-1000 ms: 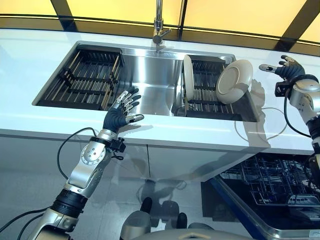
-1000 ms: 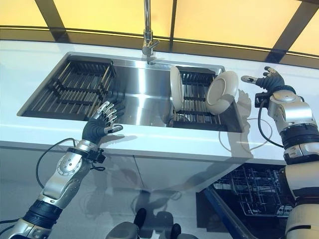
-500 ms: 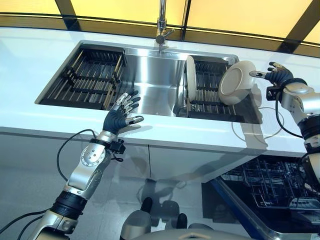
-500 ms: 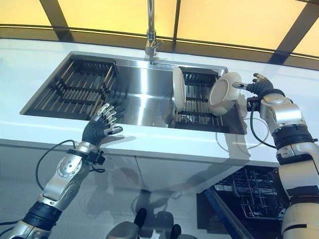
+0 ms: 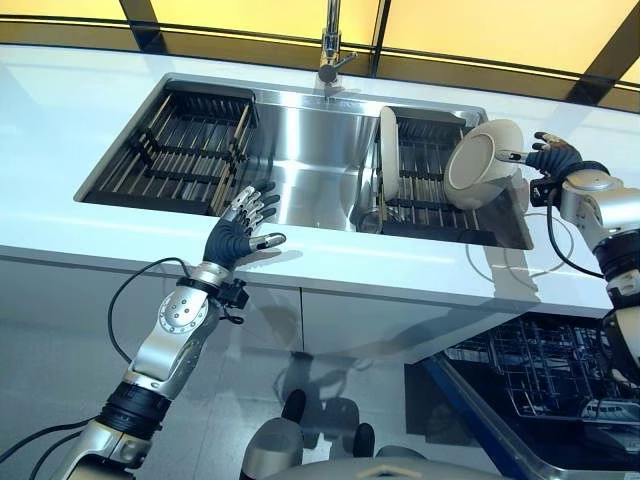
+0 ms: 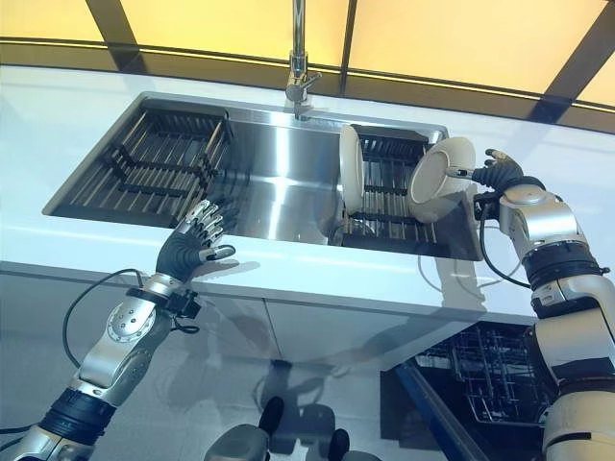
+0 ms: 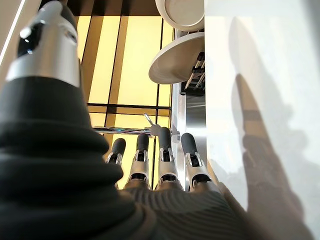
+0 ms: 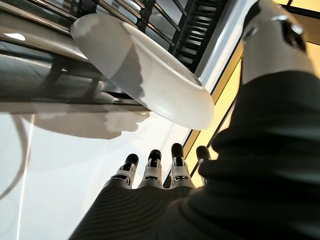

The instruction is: Take plates into dishwasher

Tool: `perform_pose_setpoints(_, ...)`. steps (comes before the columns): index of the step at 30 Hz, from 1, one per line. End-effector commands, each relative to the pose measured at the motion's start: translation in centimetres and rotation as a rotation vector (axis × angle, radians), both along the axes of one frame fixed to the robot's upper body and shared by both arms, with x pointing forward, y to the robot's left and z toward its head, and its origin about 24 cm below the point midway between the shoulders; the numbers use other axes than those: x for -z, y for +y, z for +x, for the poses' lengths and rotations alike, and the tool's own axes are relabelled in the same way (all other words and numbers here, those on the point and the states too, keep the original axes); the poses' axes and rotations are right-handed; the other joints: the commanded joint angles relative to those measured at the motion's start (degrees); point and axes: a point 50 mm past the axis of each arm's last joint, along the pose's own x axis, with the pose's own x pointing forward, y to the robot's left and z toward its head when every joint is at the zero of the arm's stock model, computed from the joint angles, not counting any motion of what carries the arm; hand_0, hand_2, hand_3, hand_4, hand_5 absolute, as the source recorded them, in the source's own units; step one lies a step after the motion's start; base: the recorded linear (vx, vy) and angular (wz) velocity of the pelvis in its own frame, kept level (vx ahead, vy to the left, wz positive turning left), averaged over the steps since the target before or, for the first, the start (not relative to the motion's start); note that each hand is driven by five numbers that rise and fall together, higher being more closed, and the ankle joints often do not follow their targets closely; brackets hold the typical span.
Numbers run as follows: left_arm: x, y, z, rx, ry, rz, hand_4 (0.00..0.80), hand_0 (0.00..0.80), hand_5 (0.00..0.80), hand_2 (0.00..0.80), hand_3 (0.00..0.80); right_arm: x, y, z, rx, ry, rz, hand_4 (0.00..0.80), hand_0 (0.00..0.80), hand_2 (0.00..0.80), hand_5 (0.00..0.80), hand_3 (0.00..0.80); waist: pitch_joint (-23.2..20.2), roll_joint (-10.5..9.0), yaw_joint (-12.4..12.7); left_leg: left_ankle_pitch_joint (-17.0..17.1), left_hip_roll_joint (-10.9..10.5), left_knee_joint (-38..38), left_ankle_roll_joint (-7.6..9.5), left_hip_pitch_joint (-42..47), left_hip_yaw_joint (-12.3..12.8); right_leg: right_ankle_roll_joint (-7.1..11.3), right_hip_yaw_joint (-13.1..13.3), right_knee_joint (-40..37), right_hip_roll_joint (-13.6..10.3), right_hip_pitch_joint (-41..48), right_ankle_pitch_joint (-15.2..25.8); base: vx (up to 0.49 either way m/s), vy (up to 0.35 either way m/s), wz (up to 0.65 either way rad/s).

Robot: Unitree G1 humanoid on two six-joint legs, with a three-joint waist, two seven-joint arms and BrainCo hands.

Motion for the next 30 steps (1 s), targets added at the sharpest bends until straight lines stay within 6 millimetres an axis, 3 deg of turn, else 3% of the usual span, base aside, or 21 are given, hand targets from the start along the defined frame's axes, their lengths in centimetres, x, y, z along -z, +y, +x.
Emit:
perform_pose_setpoints(1,-2.9,-0.4,0.2,0.043,-0.14,-0.043,0.0,0.0,0.0,0.0,0.0,-4.7,-0.6,0.2,0.03,-0.115,-0.097,0.0,0.0,0.0,0.0,0.0,-0.4,-0.11,0.7,-6.0,-2.3,0.0,4.17,2.1,0.7,-0.9,0.4,0.2,2.3,-3.1,1.1,0.0,0.0,0.0)
perform_pose_setpoints(11,-4.3,-0.3,0.5,0.044,-0.201,-0.049,0.0,0.0,0.0,0.0,0.0,-5.5,-0.4,0.4,0.035,-0.142,-0.097,0.0,0.0,0.0,0.0,0.0,2.1,0.17,0.9,-5.6,-2.3,0.0,4.23,-0.1,0.5,-0.96,0.5,0.2,2.2,-5.2,1.8,-0.034,-0.001,0.03)
perform_pose_setpoints(25,-5.9,-0.2,0.9,0.027,-0.278,-0.075,0.0,0.0,0.0,0.0,0.0,-8.3,0.7,0.8,0.015,-0.24,-0.125,0.0,0.0,0.0,0.0,0.0,5.0,0.27,0.6,-4.8,-2.5,0.0,4.01,-3.0,0.8,-1.46,0.0,0.2,2.0,-8.0,2.7,-0.046,0.018,0.0)
perform_pose_setpoints(26,-5.9,-0.2,0.9,0.024,-0.281,-0.077,0.0,0.0,0.0,0.0,0.0,-8.5,0.8,0.8,0.017,-0.249,-0.125,0.091,0.091,0.091,0.091,0.091,5.2,0.27,0.7,-4.7,-2.6,0.0,4.0,-3.1,0.8,-1.53,0.0,0.2,2.1,-8.2,2.7,-0.034,0.025,0.0)
perform_pose_setpoints(27,-6.0,-0.2,1.0,0.022,-0.284,-0.079,0.0,0.0,0.0,0.0,0.0,-8.7,0.8,0.8,0.021,-0.255,-0.123,0.408,0.408,0.408,0.408,0.408,5.3,0.27,0.7,-4.7,-2.6,0.0,4.0,-3.3,0.8,-1.59,0.0,0.2,2.1,-8.3,2.8,-0.032,0.018,0.01)
perform_pose_setpoints(28,-6.0,-0.2,1.0,0.022,-0.286,-0.08,0.0,0.0,0.0,0.0,0.0,-8.9,0.8,0.8,0.028,-0.262,-0.125,0.521,0.521,0.521,0.521,0.521,5.4,0.25,0.7,-4.6,-2.6,0.0,3.98,-3.4,0.8,-1.63,-0.1,0.2,2.1,-8.4,2.8,-0.039,0.013,0.0)
perform_pose_setpoints(29,-6.1,-0.2,1.0,0.022,-0.29,-0.079,0.0,0.0,0.0,0.0,0.0,-9.2,0.7,0.7,0.032,-0.272,-0.128,0.8,0.8,0.8,0.8,0.8,5.6,0.19,0.8,-4.6,-2.7,0.0,3.96,-3.6,0.8,-1.67,-0.2,0.2,2.1,-8.6,2.9,-0.038,0.008,0.0)
perform_pose_setpoints(30,-6.2,-0.2,1.0,0.022,-0.292,-0.08,0.0,0.0,0.0,0.0,0.0,-9.4,0.7,0.7,0.034,-0.277,-0.131,0.8,0.8,0.8,0.8,0.8,5.7,0.18,0.8,-4.5,-2.7,0.0,3.94,-3.7,0.8,-1.68,-0.3,0.2,2.1,-8.7,2.9,-0.043,0.008,0.01)
